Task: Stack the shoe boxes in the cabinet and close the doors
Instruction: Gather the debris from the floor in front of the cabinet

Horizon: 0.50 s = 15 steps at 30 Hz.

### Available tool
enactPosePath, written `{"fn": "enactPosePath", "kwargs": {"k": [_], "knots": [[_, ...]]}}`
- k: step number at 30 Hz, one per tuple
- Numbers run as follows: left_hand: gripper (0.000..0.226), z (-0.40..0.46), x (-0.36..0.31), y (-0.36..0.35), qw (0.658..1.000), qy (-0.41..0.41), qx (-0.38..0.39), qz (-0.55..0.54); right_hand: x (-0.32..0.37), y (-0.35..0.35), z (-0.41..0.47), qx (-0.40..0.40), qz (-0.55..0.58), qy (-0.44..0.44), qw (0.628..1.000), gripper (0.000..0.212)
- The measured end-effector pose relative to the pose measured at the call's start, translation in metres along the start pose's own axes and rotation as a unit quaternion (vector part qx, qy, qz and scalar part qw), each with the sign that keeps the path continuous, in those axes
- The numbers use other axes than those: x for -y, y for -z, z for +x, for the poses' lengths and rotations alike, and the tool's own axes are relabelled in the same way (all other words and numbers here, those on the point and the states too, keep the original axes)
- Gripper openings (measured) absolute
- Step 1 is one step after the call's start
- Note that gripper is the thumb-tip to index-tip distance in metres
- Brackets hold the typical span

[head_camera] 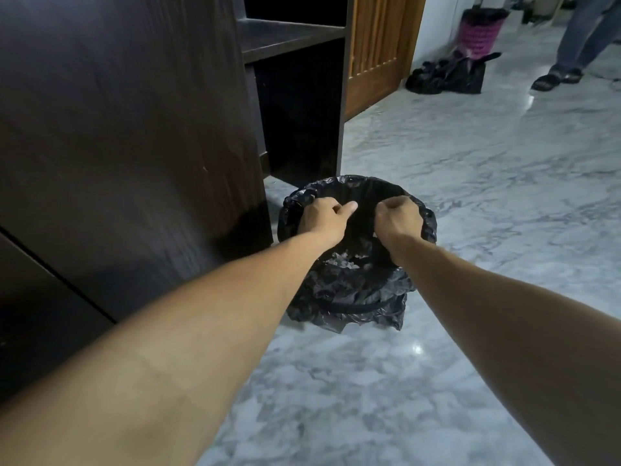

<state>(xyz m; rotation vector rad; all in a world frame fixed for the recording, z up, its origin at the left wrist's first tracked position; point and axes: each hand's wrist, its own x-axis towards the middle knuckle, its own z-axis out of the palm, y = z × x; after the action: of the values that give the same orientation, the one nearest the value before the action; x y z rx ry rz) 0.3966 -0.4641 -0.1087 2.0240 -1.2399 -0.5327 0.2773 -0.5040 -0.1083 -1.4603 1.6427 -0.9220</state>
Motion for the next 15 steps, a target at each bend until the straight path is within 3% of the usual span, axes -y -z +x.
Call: {"fn": "enactPosePath", "kwargs": {"k": [2, 5, 8, 11, 15], "knots": [[0.044, -0.002, 0.004, 0.000, 1.000, 0.001, -0.003, -0.003, 0.001, -0.002, -0.005, -0.016, -0.003, 0.013, 1.000, 0.021], [0.042, -0.007, 0.005, 0.001, 0.998, -0.025, -0.041, -0.034, 0.003, -0.005, -0.010, -0.034, 0.017, 0.038, 0.999, 0.039], [0.039, -0.015, 0.004, 0.007, 0.991, -0.061, -0.110, -0.043, 0.010, -0.004, -0.016, -0.047, -0.032, 0.036, 0.998, 0.057], [0.040, -0.020, 0.007, 0.015, 0.986, -0.086, -0.138, -0.027, 0.017, -0.002, -0.023, -0.010, -0.046, 0.024, 0.999, 0.069], [0.041, -0.023, 0.017, 0.038, 0.985, -0.090, -0.143, -0.023, 0.021, -0.009, -0.032, 0.076, 0.001, 0.032, 0.997, 0.066]]}}
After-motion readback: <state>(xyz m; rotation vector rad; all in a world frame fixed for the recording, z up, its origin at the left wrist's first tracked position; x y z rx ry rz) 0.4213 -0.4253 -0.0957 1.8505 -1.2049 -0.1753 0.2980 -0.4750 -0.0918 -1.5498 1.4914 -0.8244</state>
